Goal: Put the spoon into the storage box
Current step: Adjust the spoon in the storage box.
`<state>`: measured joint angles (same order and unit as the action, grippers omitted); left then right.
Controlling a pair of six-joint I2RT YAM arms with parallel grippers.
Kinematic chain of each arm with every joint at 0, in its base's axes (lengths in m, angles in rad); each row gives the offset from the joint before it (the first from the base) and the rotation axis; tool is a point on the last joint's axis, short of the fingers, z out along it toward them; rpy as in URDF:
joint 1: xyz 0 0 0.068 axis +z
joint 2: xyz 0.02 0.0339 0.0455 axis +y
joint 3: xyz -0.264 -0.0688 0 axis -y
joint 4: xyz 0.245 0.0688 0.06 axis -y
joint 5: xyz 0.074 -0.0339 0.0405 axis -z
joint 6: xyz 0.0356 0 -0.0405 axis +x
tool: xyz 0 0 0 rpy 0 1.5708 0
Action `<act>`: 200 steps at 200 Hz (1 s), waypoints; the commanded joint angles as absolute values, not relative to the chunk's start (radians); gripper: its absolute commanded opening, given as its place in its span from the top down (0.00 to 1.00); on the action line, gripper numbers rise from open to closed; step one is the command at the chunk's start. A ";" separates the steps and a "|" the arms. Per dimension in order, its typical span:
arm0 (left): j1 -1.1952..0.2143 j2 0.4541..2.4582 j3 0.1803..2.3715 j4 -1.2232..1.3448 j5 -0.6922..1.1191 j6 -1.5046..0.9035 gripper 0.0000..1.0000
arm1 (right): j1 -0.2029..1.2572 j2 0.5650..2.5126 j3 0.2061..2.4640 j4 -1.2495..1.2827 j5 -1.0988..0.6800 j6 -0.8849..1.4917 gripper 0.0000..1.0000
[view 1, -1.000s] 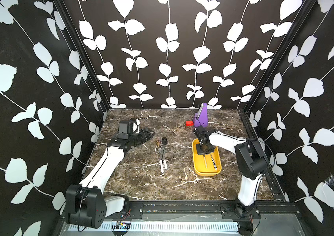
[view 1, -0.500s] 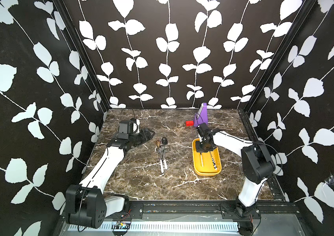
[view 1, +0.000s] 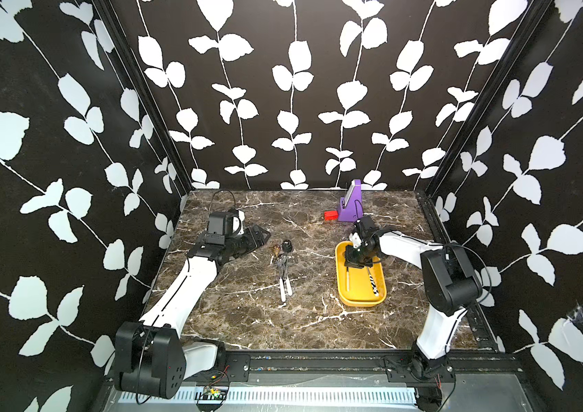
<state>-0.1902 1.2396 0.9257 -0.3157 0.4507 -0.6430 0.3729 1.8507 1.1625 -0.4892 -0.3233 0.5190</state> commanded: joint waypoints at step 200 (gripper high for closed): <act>-0.191 1.225 0.904 -0.327 0.454 -0.627 0.25 | 0.537 1.896 1.354 -0.673 0.126 0.328 0.51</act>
